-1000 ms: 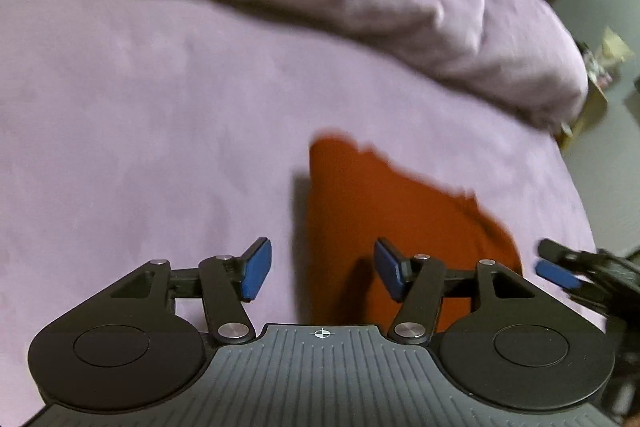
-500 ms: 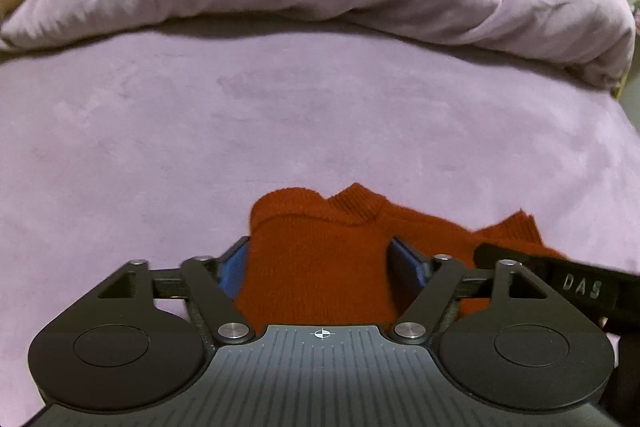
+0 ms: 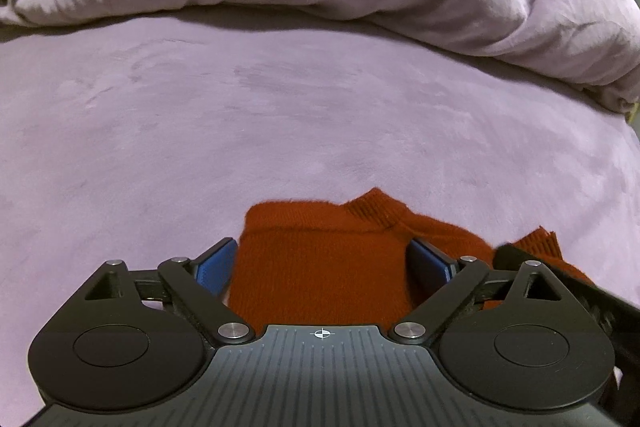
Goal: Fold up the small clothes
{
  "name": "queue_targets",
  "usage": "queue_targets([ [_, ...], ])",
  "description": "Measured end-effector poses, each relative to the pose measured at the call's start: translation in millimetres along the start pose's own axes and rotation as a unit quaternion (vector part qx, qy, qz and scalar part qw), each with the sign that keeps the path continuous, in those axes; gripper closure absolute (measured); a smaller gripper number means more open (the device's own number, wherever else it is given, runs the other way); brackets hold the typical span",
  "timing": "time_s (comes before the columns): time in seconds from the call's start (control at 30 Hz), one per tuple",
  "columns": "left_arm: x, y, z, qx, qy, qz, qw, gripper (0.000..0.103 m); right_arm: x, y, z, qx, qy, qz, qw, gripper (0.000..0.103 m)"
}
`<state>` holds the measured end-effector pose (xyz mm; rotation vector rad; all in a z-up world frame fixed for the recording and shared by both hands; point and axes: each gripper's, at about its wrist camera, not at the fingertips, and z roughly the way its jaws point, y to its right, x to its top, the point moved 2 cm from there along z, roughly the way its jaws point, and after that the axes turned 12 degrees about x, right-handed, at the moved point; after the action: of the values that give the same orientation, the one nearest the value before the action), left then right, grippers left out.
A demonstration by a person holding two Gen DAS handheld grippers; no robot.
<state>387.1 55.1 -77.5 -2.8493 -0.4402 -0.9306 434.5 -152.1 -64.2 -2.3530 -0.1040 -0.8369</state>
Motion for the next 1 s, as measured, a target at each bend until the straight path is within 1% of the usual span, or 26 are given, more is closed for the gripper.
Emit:
queue_targets([
  [0.03, -2.0, -3.5, -5.5, -0.001, -0.009, -0.003, 1.0000, 0.007, -2.3, -5.4, -8.4, 0.005, -0.006, -0.012, 1.000, 0.101],
  [0.07, -5.0, -8.5, -12.1, -0.004, -0.019, -0.007, 0.9998, 0.007, -6.9, -11.8, -19.2, 0.013, -0.014, -0.028, 0.999, 0.094],
  [0.1, -9.9, -15.2, -20.8, -0.008, -0.022, -0.015, 0.9996, 0.008, -13.3, -16.0, -32.0, 0.017, -0.016, -0.042, 0.999, 0.083],
  [0.13, -15.3, -22.1, -29.8, -0.010, -0.019, -0.026, 0.9994, 0.009, -23.2, -19.7, -48.8, 0.016, -0.013, -0.060, 0.998, 0.076],
  [0.17, -23.6, -30.2, -42.5, -0.013, -0.010, -0.041, 0.9990, 0.009, -32.4, -21.9, -64.0, 0.003, -0.007, -0.074, 0.997, 0.059],
  [0.2, -34.4, -37.3, -55.6, -0.019, 0.003, -0.048, 0.9986, 0.009, -43.9, -22.1, -82.1, -0.007, 0.005, -0.083, 0.997, 0.054],
  [0.27, -61.4, -47.9, -80.2, -0.025, 0.016, -0.038, 0.9988, 0.009, -65.9, -17.9, -116.0, -0.010, 0.014, -0.079, 0.997, 0.054],
  [0.3, -76.8, -52.6, -90.6, -0.023, 0.020, -0.032, 0.9990, 0.009, -75.8, -14.6, -130.5, -0.024, 0.018, -0.070, 0.997, 0.047],
  [0.33, -94.1, -57.8, -100.5, -0.016, 0.022, -0.031, 0.9992, 0.009, -85.2, -9.8, -143.8, -0.038, 0.014, -0.055, 0.998, 0.047],
  [0.37, -111.4, -64.3, -111.1, -0.017, 0.026, -0.039, 0.9988, 0.009, -94.1, -5.2, -158.5, -0.046, 0.017, -0.037, 0.998, 0.045],
  [0.4, -126.7, -71.4, -122.0, -0.019, 0.036, -0.054, 0.9977, 0.009, -100.5, -0.9, -171.5, -0.052, 0.026, -0.017, 0.998, 0.037],
  [0.43, -139.9, -76.3, -131.4, -0.019, 0.041, -0.065, 0.9968, 0.008, -106.4, 3.6, -184.1, -0.051, 0.034, 0.009, 0.998, 0.036],
  [0.5, -163.8, -79.7, -147.1, -0.015, 0.028, -0.068, 0.9972, 0.008, -117.2, 14.7, -201.2, -0.027, 0.037, 0.074, 0.996, 0.036],
  [0.57, -180.9, -80.1, -156.9, -0.011, 0.021, -0.065, 0.9976, 0.009, -126.4, 24.3, -208.2, 0.018, 0.034, 0.137, 0.990, 0.036],
  [0.67, -187.1, -77.9, -156.9, 0.000, 0.006, -0.050, 0.9987, 0.011, -132.2, 29.2, -205.6, 0.073, 0.033, 0.192, 0.978, 0.036],
  [0.73, -184.8, -78.9, -153.6, 0.016, -0.001, -0.055, 0.9983, 0.013, -134.3, 28.7, -200.0, 0.090, 0.036, 0.213, 0.972, 0.038],
  [0.77, -183.4, -81.4, -152.8, 0.017, -0.006, -0.065, 0.9977, 0.012, -134.4, 27.9, -195.8, 0.094, 0.033, 0.226, 0.969, 0.047],
  [0.8, -181.4, -83.9, -151.6, 0.014, -0.009, -0.078, 0.9968, 0.012, -135.2, 27.4, -192.2, 0.101, 0.034, 0.236, 0.966, 0.059],
  [0.83, -179.8, -85.2, -149.6, 0.012, -0.014, -0.086, 0.9961, 0.012, -135.4, 27.1, -188.8, 0.106, 0.035, 0.245, 0.963, 0.064],
  [0.87, -177.4, -85.4, -146.5, 0.014, -0.021, -0.087, 0.9959, 0.012, -135.9, 27.9, -187.2, 0.113, 0.039, 0.257, 0.959, 0.080],
  [0.9, -175.2, -85.5, -144.7, 0.017, -0.023, -0.087, 0.9958, 0.012, -138.2, 30.5, -187.4, 0.145, 0.047, 0.281, 0.947, 0.090],
  [0.93, -176.0, -86.8, -145.0, 0.021, -0.021, -0.090, 0.9955, 0.012, -141.8, 37.3, -187.4, 0.197, 0.065, 0.327, 0.922, 0.091],
  [0.97, -174.7, -88.4, -144.7, 0.025, -0.019, -0.094, 0.9951, 0.012, -146.1, 45.2, -188.8, 0.234, 0.089, 0.369, 0.895, 0.093],
  [1.0, -173.9, -90.0, -144.7, 0.027, -0.018, -0.099, 0.9946, 0.012, -146.3, 49.5, -191.6, 0.217, 0.098, 0.375, 0.896, 0.093],
])
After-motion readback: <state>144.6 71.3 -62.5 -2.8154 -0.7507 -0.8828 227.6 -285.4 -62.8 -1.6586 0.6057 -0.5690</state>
